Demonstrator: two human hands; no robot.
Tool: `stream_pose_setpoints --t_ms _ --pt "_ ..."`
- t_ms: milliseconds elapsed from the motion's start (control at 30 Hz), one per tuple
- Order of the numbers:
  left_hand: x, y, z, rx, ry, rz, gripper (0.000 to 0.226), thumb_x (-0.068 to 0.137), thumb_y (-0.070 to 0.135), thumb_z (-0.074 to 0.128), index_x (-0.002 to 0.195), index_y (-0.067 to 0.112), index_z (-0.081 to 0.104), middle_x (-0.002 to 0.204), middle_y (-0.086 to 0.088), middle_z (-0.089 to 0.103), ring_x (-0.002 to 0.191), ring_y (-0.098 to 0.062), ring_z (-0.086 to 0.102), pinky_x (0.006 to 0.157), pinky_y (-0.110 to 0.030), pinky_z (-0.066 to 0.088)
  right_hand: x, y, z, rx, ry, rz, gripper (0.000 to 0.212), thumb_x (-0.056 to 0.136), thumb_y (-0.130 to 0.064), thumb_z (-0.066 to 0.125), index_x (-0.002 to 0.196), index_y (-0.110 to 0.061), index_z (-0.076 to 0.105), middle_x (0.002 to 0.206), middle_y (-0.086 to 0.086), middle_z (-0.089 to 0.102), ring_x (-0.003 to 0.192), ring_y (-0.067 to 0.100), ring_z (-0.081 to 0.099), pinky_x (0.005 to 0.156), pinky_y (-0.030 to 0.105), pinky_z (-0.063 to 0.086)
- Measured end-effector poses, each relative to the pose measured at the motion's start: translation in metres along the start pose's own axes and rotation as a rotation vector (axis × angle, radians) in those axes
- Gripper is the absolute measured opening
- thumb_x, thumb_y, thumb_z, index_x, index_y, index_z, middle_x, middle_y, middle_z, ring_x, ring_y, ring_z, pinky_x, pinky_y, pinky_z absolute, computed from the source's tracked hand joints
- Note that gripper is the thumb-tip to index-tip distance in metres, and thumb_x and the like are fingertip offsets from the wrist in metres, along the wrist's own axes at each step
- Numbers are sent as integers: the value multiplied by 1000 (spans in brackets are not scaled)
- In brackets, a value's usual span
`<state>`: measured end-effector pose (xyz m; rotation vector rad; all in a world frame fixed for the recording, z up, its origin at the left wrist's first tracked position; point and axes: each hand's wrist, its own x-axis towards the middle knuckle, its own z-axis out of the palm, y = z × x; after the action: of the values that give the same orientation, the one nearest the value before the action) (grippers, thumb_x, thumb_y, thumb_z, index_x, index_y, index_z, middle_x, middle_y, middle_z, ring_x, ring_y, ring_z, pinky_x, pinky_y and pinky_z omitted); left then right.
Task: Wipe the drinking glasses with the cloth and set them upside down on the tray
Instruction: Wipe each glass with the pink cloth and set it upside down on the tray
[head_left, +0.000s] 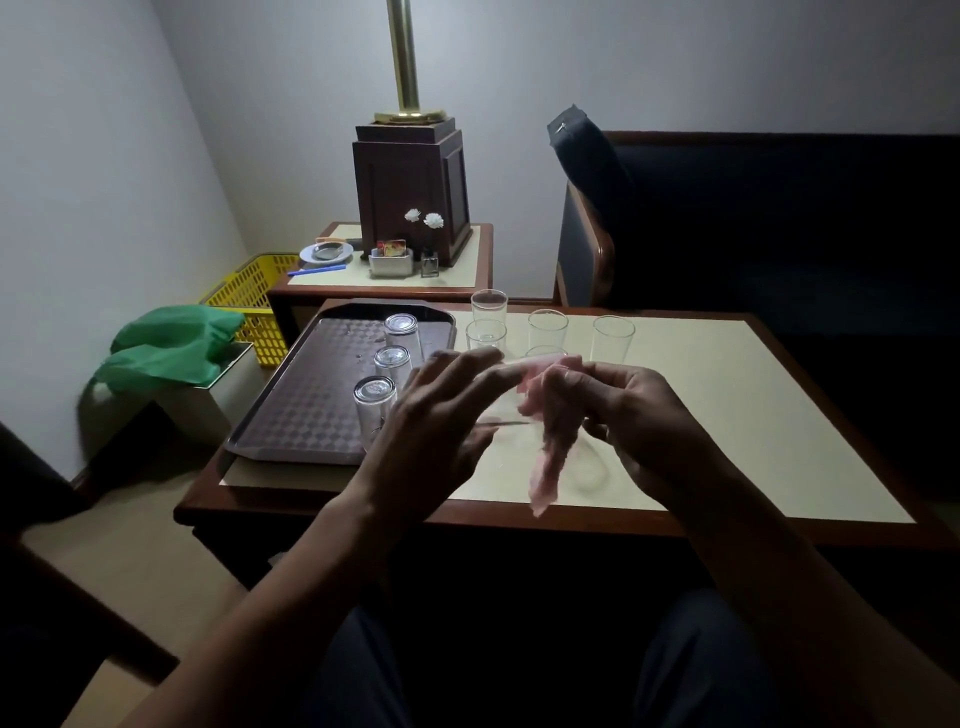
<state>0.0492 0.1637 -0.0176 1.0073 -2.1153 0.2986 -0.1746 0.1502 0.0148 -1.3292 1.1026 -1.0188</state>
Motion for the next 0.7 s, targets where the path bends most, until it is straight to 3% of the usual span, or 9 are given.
stream_pose_setpoints --t_ms 100,200,233,300,367,433,500,600,700 --pt "-5 2 -4 -264 -95 -291 78 75 38 90 143 27 52 134 7 62 111 -11 65 94 -34 58 -1 3 1 8 -25 -74 19 102 -19 63 104 -5 77 97 14 80 90 20 76 85 32 57" --pt "3 -9 -20 -780 -422 -731 77 77 48 80 141 14 53 117 4 71 94 -4 72 81 -28 61 -2 5 6 -107 -86 -186 21 104 -20 61 96 -6 76 82 6 76 73 16 68 66 30 54" --pt "2 -15 -24 -802 -498 -721 70 80 48 79 137 14 56 113 2 72 93 -4 73 78 -27 61 -1 6 8 -145 -109 -183 21 103 -20 61 97 -7 76 82 5 77 74 16 69 68 32 54" --pt "-3 -25 -27 -542 -540 -543 61 81 52 81 128 23 56 111 7 72 92 -3 72 76 -22 58 3 11 12 -165 -131 -166 22 104 -21 60 100 -7 77 89 7 80 84 18 75 78 36 56" --pt "-9 -29 -22 -238 -438 -405 60 76 44 88 123 26 55 112 10 70 91 -5 68 76 -21 54 7 15 17 -92 -88 -122 26 104 -25 60 103 -5 78 96 9 81 95 23 78 91 41 55" --pt "-12 -32 -19 -144 -295 -362 63 71 33 92 122 22 56 115 2 71 95 -16 68 80 -32 57 12 17 20 49 7 -70 30 103 -29 60 105 -4 77 102 11 81 102 26 77 95 42 54" --pt "-12 -41 -25 -177 -175 -453 63 71 33 92 122 19 56 112 0 71 91 -16 70 78 -36 61 18 19 17 85 95 -74 31 104 -30 58 108 -5 76 105 11 80 104 24 75 92 40 54" --pt "-7 -65 -47 -340 -81 -729 56 80 34 87 123 16 55 108 1 68 90 -10 70 70 -25 62 27 26 11 55 155 -72 28 106 -26 57 114 -5 73 108 12 78 97 28 74 88 45 59" --pt "11 -106 -65 -362 46 -876 56 81 35 87 126 15 60 110 -4 70 95 -19 71 72 -27 59 33 32 11 38 156 -68 27 104 -25 59 119 -8 73 108 11 78 102 32 74 85 44 62"
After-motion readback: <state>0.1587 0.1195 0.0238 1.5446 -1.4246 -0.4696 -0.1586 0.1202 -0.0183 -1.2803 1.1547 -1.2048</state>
